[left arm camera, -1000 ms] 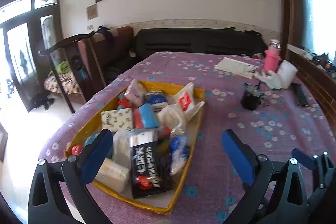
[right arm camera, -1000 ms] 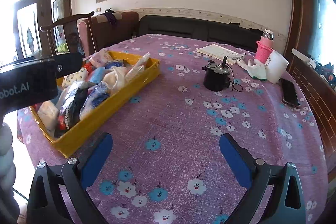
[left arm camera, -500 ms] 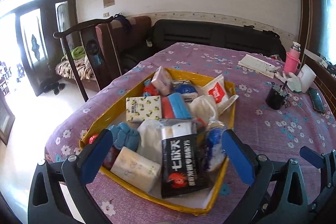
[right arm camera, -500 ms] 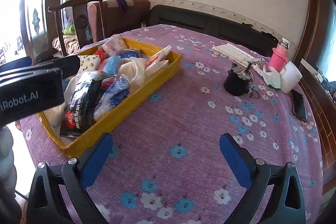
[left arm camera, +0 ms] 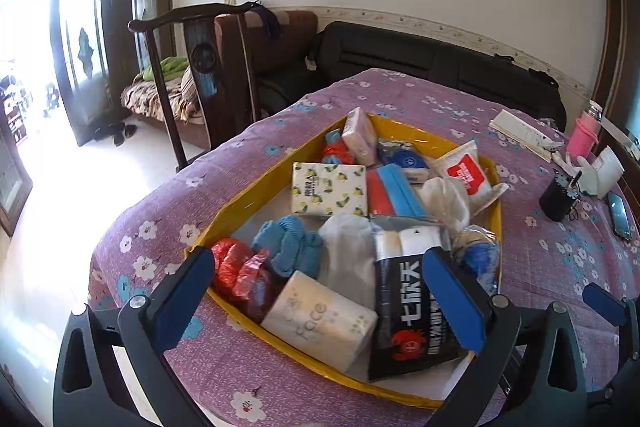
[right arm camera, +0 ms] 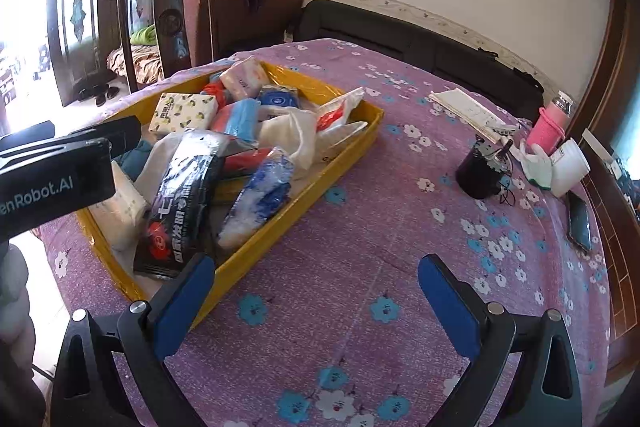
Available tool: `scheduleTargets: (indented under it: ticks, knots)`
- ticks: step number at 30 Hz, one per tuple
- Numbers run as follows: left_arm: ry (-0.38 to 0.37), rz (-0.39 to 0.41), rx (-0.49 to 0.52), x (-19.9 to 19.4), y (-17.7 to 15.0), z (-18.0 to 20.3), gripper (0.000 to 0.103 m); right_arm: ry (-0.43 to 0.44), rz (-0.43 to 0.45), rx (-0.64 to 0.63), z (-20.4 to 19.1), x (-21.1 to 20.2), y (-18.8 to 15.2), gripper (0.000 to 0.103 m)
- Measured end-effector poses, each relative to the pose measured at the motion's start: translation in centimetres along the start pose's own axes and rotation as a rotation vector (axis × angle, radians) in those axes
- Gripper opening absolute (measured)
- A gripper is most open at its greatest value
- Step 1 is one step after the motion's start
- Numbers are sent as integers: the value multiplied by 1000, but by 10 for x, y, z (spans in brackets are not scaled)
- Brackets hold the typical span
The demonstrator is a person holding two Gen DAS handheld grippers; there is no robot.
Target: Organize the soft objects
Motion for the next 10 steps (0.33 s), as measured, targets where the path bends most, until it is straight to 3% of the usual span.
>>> scheduleTargets:
  ticks: [10]
  knots:
    - [9, -44, -9, 8, -2, -2, 103, -5, 2, 23, 8, -2, -1, 103]
Point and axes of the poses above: each gripper's, at about its wrist camera, not at the fingertips, and x roughly the way its jaws point, z to its right, y to its top, the point moved 2 cm from there along x, roughly the way its jaws point, and after that the axes turned 9 degrees about y, right-handed, at the moved point
